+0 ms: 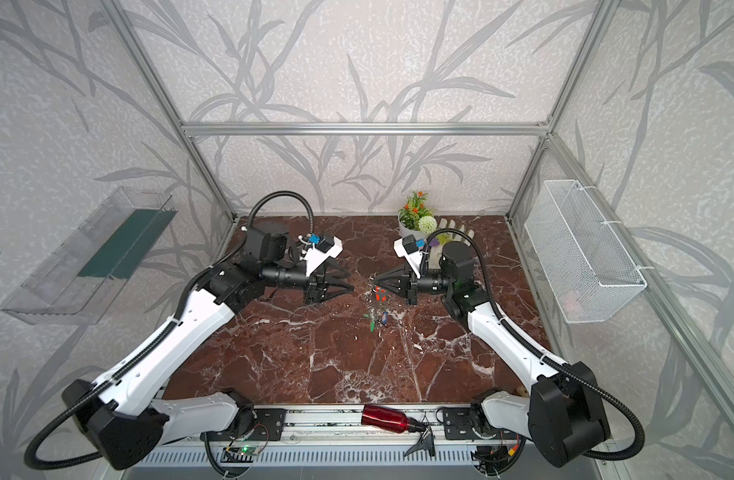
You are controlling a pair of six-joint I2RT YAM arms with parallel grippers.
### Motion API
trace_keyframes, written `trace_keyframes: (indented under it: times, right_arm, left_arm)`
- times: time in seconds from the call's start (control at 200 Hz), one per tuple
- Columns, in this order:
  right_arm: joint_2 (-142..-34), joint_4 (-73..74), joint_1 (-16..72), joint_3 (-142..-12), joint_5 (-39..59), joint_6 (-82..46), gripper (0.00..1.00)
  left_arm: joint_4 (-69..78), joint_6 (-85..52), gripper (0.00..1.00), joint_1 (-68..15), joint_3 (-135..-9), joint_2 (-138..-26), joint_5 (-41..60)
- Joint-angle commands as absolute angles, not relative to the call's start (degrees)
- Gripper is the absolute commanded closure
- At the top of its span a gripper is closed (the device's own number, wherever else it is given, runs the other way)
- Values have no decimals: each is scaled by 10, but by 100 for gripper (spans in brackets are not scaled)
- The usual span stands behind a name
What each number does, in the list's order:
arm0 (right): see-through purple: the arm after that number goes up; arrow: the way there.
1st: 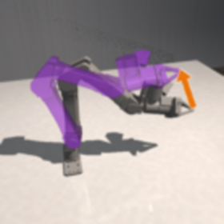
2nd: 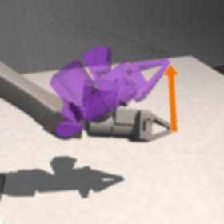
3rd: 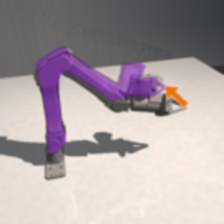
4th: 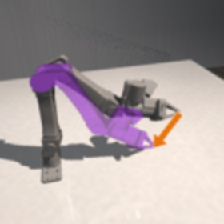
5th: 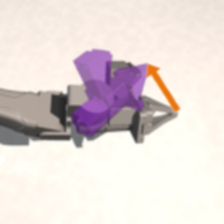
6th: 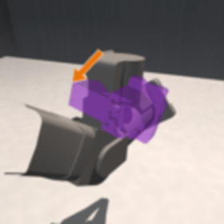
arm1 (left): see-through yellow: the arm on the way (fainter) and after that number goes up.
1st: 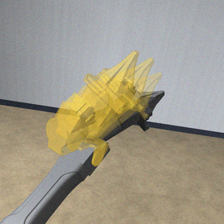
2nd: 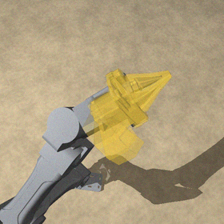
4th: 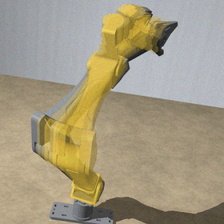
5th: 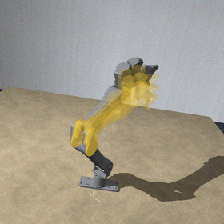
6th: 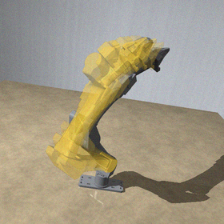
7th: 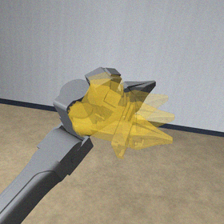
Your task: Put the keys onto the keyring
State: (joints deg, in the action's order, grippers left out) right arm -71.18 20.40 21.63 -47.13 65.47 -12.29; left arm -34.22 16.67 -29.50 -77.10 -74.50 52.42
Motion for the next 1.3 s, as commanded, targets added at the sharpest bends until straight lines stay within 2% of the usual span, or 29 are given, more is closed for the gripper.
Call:
trace_keyframes:
  times: [0.0, 0.13, 0.425, 0.68, 0.77, 0.88, 1.165, 1.295]
  right_arm:
    - [-697, 205, 221, -490, 666, -100, 100]
    - [-697, 214, 224, -489, 671, -106, 100]
    - [-704, 241, 226, -484, 680, -127, 100]
    - [-706, 251, 228, -484, 682, -138, 100]
    - [-706, 237, 228, -486, 679, -129, 100]
    - [-709, 243, 228, -478, 676, -131, 100]
    - [-715, 272, 228, -477, 677, -157, 100]
    - [-715, 276, 229, -476, 677, -162, 100]
  left_arm:
    - [-480, 266, 54, -292, -835, -803, 558]
    - [-505, 284, 54, -299, -873, -846, 565]
    - [-458, 297, 55, -316, -867, -858, 551]
    - [-426, 291, 61, -335, -868, -868, 531]
    - [-456, 304, 64, -340, -871, -871, 497]
    - [-383, 258, 64, -315, -810, -830, 529]
    - [-288, 211, 58, -316, -706, -757, 499]
    - [-173, 159, 56, -326, -641, -728, 481]
